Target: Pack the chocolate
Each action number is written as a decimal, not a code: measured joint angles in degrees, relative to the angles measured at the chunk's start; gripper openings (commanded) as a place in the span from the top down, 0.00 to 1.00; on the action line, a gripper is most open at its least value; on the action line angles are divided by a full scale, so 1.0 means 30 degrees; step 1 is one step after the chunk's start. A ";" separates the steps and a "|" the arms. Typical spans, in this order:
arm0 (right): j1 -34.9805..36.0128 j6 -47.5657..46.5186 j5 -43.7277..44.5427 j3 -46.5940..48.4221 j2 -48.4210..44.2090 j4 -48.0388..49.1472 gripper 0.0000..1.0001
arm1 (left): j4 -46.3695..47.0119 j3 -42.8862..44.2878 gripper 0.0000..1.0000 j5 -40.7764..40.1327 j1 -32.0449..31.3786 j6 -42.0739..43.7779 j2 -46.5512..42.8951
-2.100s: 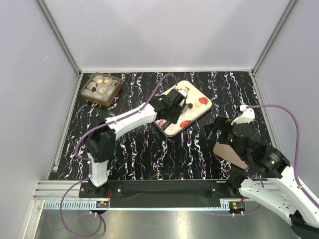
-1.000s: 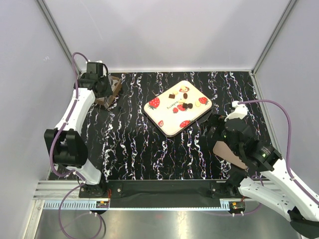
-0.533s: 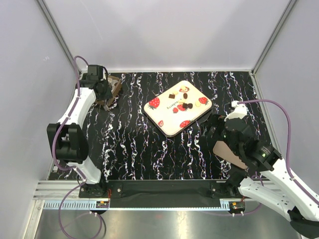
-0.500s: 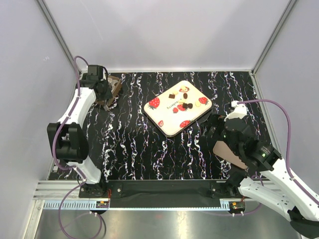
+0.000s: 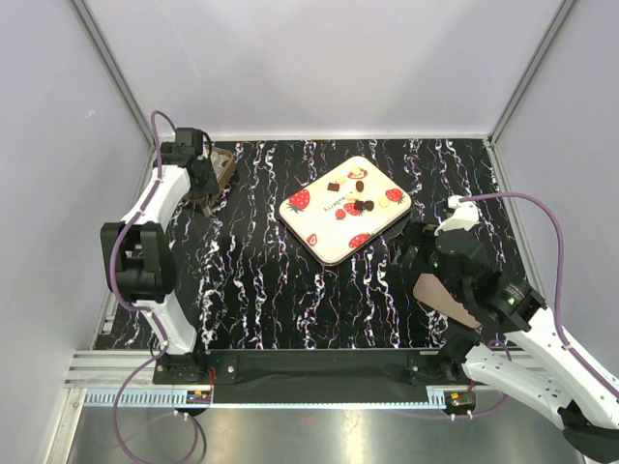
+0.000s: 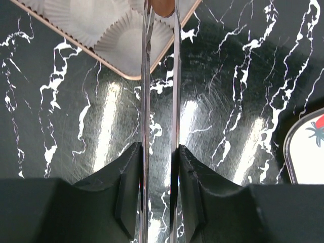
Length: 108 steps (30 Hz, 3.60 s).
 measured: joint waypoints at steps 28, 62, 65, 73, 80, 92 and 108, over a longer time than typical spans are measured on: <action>0.0000 0.0131 0.0000 0.0000 -0.0204 0.0102 0.00 | -0.0627 0.0801 0.56 -0.0066 -0.0284 0.0590 -0.1020; 0.0000 0.0197 0.0503 0.0044 -0.1712 -0.1005 0.00 | 0.2878 0.0670 0.51 -0.0903 -1.5686 -0.0291 0.2674; 0.0000 0.0189 0.0510 0.0044 -0.1843 -0.1049 0.00 | 0.2834 0.1428 0.51 -0.1231 -1.5686 -0.0299 0.3184; 0.0000 0.0029 0.0634 0.0044 -0.1872 -0.1056 0.00 | 0.2601 0.3024 0.51 -0.1639 -1.5686 -0.0284 0.4707; 0.0000 -0.0175 0.0772 0.0036 -0.1872 -0.1049 0.00 | 0.2273 0.3424 0.51 -0.2215 -1.5686 -0.0270 0.5246; 0.0000 -0.0386 0.1144 -0.0022 -0.1872 -0.1035 0.00 | 0.1887 0.4306 0.55 -0.2557 -1.5701 -0.0131 0.5974; 0.0000 -0.0357 0.1115 -0.0102 -0.1800 -0.1020 0.00 | 0.0845 0.3883 0.66 -0.2171 -1.5701 -0.0146 0.4823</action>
